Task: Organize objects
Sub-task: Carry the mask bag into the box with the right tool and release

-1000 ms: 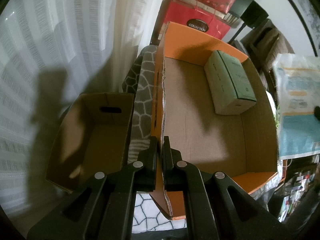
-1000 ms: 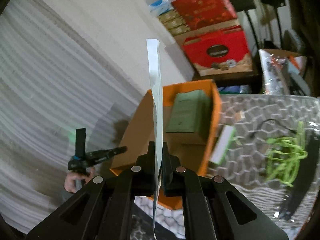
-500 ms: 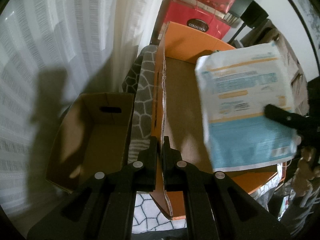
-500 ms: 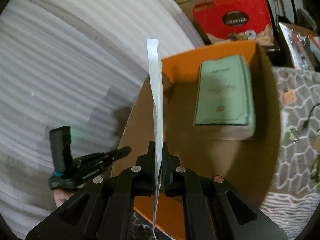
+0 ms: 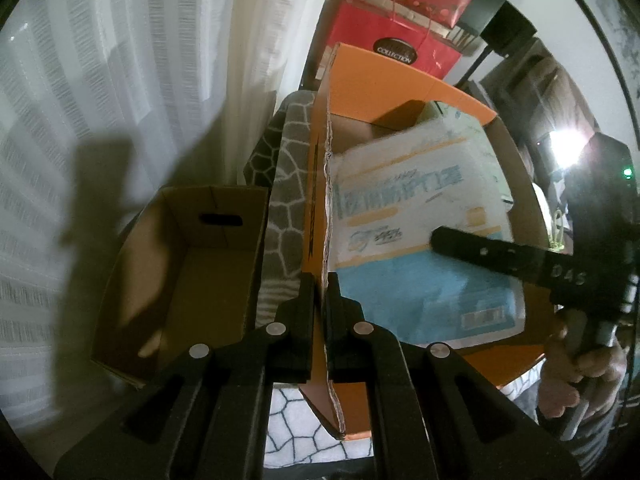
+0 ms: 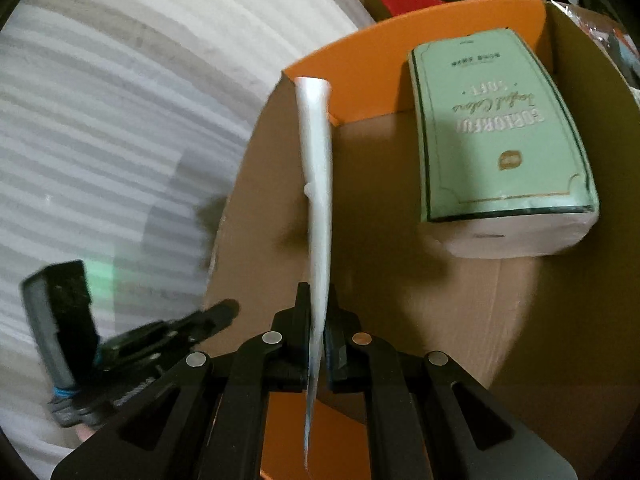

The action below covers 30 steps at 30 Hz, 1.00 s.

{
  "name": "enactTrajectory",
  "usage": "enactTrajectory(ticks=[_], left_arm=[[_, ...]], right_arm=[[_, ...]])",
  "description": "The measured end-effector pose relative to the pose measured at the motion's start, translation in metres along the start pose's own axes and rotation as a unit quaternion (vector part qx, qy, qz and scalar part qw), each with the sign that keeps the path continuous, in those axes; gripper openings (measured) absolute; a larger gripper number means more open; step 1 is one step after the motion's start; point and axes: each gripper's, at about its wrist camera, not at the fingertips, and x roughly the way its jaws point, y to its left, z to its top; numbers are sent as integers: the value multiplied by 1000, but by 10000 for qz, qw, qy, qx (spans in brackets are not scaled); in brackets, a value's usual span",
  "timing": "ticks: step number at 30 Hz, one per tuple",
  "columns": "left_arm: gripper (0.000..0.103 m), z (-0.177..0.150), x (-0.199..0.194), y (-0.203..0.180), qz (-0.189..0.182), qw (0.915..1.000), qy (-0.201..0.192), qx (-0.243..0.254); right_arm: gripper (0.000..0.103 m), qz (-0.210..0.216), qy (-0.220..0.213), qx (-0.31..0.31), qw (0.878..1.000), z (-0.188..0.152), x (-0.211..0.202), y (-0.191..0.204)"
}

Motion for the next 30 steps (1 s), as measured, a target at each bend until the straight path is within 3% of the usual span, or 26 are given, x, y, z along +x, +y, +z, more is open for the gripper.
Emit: enactTrajectory(ticks=[3,6,8,10,14,24,30], left_arm=[[4,0,0,-1,7,10000,1,-7],[4,0,0,-1,6,10000,1,-5],[4,0,0,-1,5,10000,2,-2],[4,0,1,-1,-5,10000,6,-12],[4,0,0,0,6,10000,-1,-7],[4,2,1,0,19,10000,11,-5],[4,2,1,-1,15,10000,9,-13]], right_arm=[[9,-194,169,-152,9996,0,6,6],[22,-699,340,-421,9961,1,10,9],[52,-1007,366,-610,9924,-1,4,13],[62,-1088,261,-823,9903,-4,-6,16],[62,-1332,132,-1123,9846,-11,-32,20],[63,-1377,-369,-1174,9828,-15,-100,9],[72,-1676,-683,-1096,9774,-19,-146,-15]])
